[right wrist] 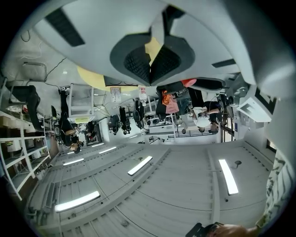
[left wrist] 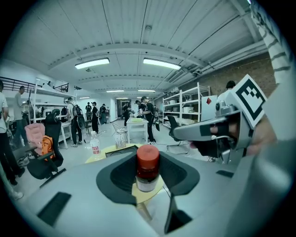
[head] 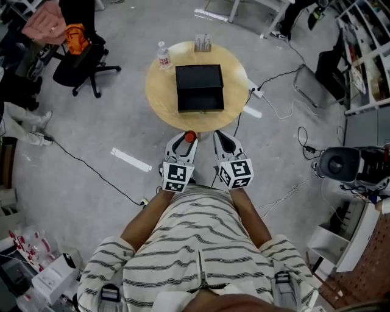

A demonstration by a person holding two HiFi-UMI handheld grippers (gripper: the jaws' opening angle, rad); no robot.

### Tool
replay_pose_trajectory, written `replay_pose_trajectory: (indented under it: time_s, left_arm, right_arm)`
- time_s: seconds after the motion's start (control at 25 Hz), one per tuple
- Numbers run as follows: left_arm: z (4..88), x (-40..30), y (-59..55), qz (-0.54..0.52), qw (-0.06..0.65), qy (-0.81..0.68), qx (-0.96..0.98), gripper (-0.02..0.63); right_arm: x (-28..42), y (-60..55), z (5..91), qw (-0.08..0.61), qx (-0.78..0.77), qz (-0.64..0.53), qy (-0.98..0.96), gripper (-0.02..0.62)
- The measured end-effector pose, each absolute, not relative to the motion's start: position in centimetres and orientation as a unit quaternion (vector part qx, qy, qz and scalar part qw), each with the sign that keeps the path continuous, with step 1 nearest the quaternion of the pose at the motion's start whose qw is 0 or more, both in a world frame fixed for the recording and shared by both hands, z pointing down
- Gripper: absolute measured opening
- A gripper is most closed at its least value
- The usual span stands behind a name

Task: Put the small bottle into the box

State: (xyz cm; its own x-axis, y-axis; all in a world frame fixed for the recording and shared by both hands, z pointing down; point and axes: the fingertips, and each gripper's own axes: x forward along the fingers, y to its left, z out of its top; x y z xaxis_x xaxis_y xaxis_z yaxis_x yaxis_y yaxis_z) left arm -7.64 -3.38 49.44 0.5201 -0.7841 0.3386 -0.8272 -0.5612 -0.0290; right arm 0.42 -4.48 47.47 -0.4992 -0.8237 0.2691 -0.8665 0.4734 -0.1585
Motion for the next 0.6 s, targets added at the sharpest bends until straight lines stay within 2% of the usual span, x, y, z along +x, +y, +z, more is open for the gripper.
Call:
replay_pose_trajectory:
  time_s: [0.6]
  left_arm:
    - [50.5,-10.6,-8.6,0.153,0.091,-0.454,0.873,0.155]
  right_arm:
    - [-2.1,-9.3,48.2,0.096,0.514,0.143,-0.841,0.018]
